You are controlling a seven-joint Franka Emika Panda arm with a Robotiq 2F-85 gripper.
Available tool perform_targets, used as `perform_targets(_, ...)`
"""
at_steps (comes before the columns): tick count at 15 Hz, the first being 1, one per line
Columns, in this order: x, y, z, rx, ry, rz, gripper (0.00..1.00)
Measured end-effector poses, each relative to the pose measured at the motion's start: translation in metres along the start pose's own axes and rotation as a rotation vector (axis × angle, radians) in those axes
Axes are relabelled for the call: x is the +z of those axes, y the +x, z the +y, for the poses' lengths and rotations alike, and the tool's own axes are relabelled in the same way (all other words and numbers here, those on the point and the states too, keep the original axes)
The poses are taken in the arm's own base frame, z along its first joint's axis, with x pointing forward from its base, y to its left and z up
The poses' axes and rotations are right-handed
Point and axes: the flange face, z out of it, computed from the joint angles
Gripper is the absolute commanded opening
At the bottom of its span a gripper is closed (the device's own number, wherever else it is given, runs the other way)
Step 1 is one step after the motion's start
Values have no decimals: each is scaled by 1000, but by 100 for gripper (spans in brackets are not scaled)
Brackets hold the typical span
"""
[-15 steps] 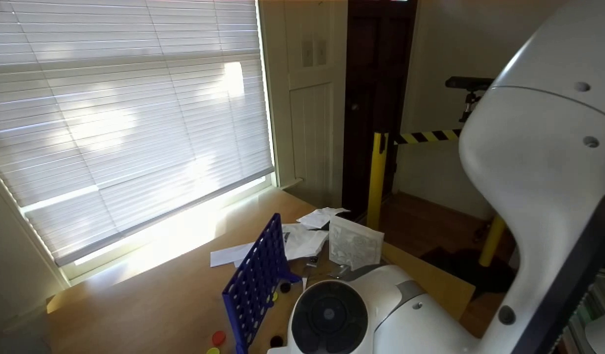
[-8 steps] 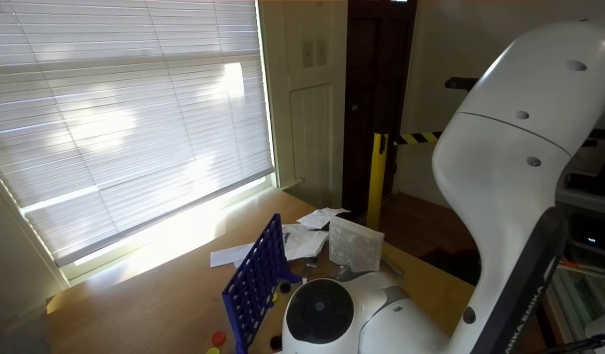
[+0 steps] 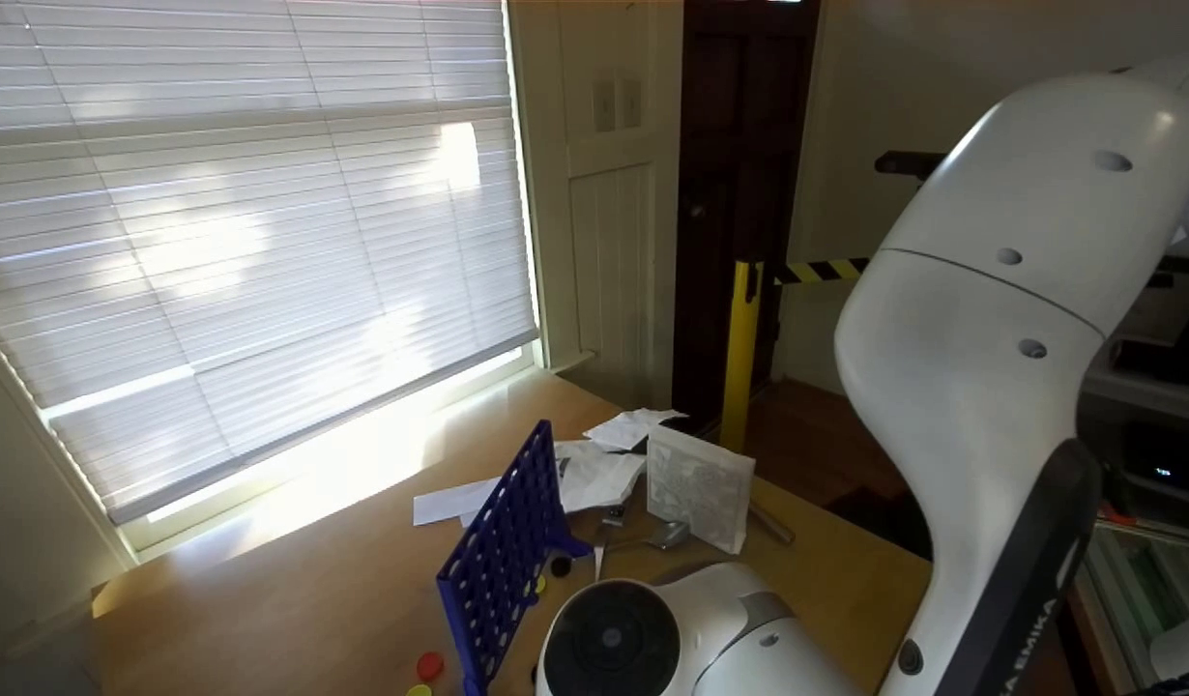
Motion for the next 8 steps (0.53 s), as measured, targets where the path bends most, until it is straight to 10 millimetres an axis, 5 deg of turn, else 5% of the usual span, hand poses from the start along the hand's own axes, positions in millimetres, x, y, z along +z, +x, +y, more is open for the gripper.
perform_targets(8, 18, 3, 9, 15, 13, 2, 100)
